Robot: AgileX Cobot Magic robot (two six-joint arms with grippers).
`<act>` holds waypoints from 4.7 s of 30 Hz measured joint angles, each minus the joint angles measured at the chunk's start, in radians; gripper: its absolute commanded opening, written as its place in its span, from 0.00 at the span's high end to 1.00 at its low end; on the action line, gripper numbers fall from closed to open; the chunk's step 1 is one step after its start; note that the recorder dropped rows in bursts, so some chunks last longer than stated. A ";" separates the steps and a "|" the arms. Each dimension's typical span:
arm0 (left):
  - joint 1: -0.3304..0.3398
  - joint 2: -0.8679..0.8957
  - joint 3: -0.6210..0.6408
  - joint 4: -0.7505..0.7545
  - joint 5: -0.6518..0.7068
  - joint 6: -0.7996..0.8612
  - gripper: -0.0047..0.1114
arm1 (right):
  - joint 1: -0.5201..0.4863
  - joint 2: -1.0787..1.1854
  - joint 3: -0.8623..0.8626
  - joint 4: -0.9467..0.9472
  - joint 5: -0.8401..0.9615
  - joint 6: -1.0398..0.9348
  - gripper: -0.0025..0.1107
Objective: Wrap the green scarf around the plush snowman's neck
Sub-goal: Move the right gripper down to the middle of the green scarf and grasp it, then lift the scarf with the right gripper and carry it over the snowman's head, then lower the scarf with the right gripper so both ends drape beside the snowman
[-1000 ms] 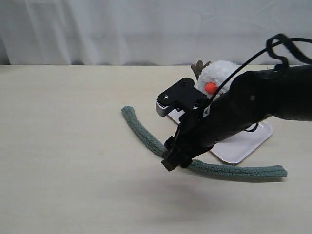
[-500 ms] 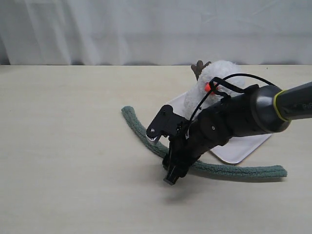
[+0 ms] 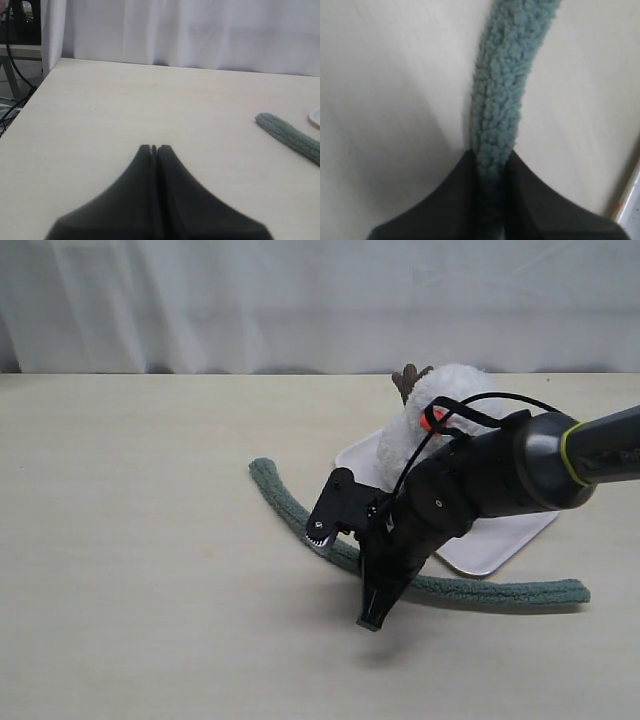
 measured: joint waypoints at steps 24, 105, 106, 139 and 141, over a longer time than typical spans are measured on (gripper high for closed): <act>0.000 0.000 0.000 0.000 0.000 0.000 0.96 | 0.150 -0.369 0.002 -0.020 0.129 0.139 0.94; 0.000 0.000 0.000 0.000 0.000 0.000 0.96 | 0.047 -0.528 0.002 -1.575 0.150 1.464 0.94; 0.000 0.000 0.000 0.000 0.000 0.000 0.96 | 0.047 -0.533 0.002 -1.571 0.138 1.484 0.94; 0.000 0.000 0.000 0.000 0.005 0.000 0.96 | 0.047 -0.272 -0.107 -1.615 0.377 1.437 0.94; 0.000 0.000 0.000 0.000 0.005 0.000 0.96 | 0.037 -0.266 -0.117 -1.615 0.377 1.437 0.94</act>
